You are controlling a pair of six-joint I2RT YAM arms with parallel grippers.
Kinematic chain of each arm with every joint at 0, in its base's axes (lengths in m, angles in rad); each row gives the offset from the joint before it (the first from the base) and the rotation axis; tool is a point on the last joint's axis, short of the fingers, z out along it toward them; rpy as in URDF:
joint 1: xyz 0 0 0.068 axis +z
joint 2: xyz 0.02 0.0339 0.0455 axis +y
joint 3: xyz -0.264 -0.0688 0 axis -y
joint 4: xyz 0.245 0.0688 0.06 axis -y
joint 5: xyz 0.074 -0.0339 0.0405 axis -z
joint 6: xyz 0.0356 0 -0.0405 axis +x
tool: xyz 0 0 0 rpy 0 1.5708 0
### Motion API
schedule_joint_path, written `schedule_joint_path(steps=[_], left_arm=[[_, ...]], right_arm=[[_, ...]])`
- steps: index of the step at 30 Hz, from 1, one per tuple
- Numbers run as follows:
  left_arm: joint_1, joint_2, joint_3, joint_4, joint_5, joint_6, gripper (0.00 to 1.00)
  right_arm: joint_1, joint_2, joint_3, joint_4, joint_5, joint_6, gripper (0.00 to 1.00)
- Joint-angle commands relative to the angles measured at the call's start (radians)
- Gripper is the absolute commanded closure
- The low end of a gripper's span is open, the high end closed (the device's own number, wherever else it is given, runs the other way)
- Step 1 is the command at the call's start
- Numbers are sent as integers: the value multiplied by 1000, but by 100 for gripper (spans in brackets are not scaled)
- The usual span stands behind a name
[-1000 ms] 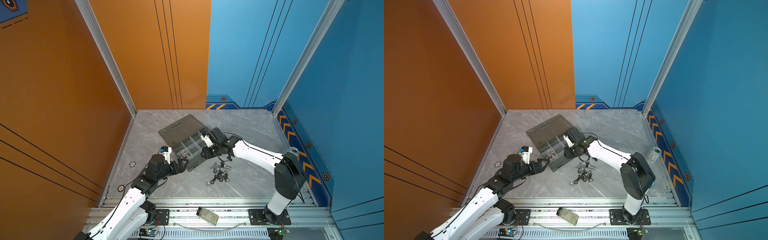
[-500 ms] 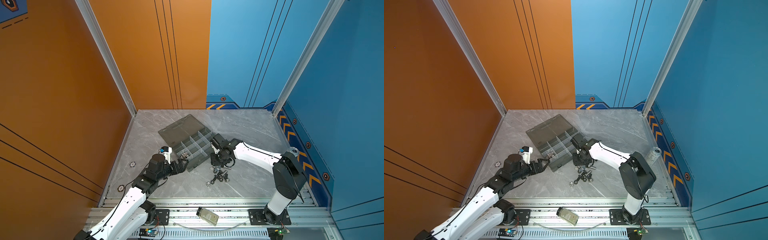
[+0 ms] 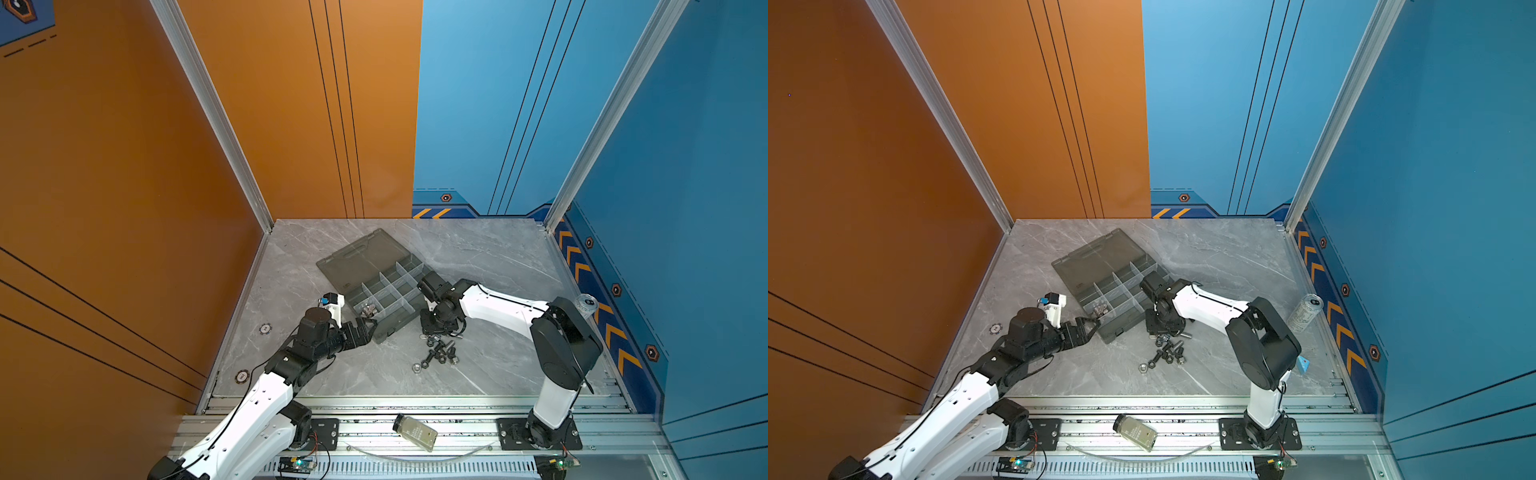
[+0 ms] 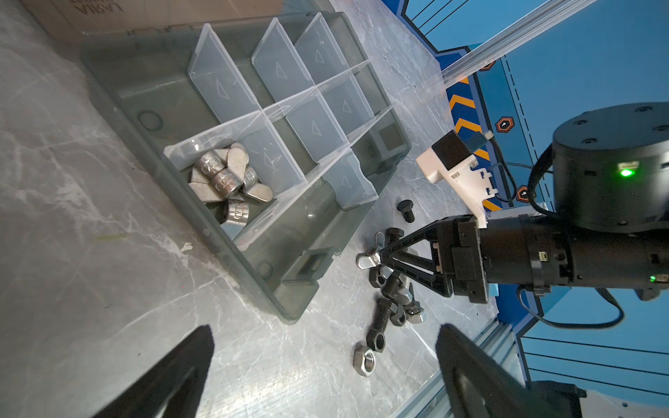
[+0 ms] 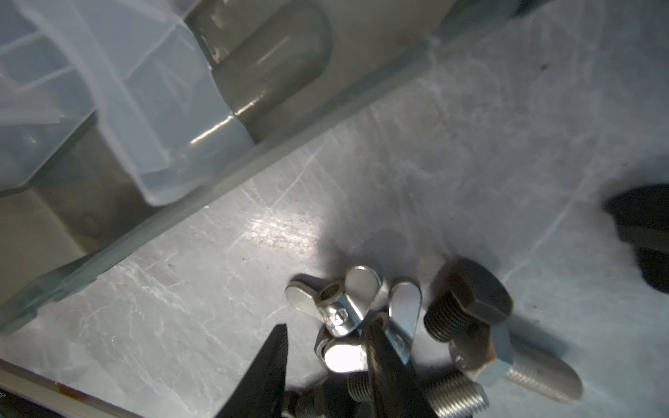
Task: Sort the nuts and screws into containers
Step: 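Move the right gripper back down toward the hardware pile, then close the right gripper on a silver wing nut in the pile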
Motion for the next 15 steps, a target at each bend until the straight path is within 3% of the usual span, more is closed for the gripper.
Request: schedule_joint_path(steps=[1,15], left_arm=[[5,8,10,8,15,2,2],[6,23,17,15,20,8,2]], right_arm=[[-8,15,-11,-15,12,20,61],[-9,68,-2,38,-40,24,61]])
